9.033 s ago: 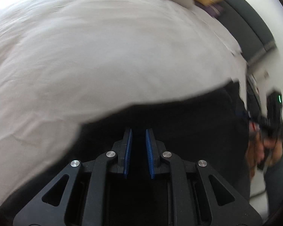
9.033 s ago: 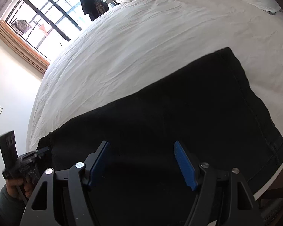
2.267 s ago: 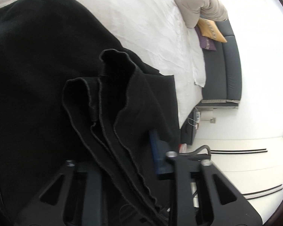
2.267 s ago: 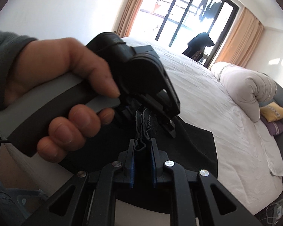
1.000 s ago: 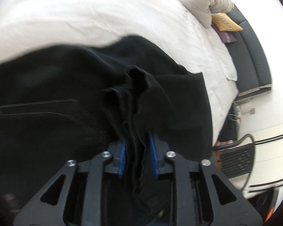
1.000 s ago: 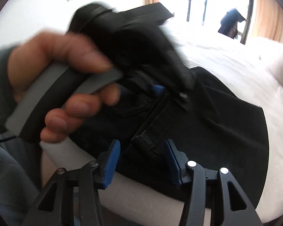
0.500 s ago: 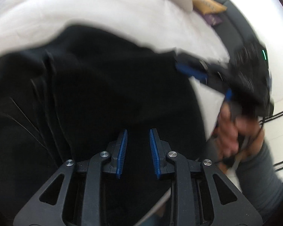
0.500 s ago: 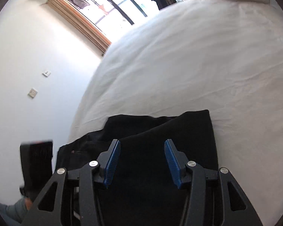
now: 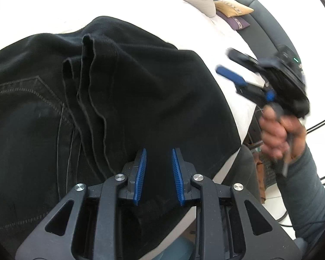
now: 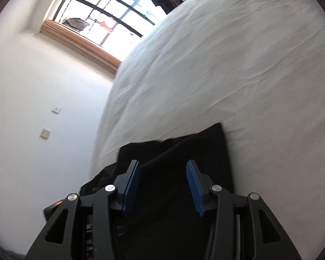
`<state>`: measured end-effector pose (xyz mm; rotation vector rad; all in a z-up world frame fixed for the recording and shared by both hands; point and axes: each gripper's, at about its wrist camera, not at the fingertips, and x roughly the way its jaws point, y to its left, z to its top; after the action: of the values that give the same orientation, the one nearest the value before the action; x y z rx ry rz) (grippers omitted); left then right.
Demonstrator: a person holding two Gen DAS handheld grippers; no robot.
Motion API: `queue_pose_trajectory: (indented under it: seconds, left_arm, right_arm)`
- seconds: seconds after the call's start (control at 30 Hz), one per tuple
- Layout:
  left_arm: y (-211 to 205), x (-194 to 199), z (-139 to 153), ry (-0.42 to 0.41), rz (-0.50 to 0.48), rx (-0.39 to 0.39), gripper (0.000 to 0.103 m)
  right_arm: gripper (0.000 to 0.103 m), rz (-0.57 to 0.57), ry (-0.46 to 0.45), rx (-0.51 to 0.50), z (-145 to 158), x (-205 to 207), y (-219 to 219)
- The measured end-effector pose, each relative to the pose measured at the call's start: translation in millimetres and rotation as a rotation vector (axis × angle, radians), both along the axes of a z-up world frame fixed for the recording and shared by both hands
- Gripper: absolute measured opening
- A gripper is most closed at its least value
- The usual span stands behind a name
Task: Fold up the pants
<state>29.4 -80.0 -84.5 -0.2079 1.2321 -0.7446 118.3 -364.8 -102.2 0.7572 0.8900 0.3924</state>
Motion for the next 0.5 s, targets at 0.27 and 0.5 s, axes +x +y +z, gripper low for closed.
queue_pose_trajectory:
  seconds: [0.27,0.5]
  left_arm:
    - [7.7,-12.4,-8.6,-0.013,0.023,0.028,0.023]
    - [-21.0,-15.4,-10.1,-0.019,0.039,0.048,0.023]
  right_arm:
    - [0.050,0.083,0.107,-0.032,-45.4,-75.2,43.2]
    - [0.055,0.081,0.055,0.047,-3.1,-33.3,47.0]
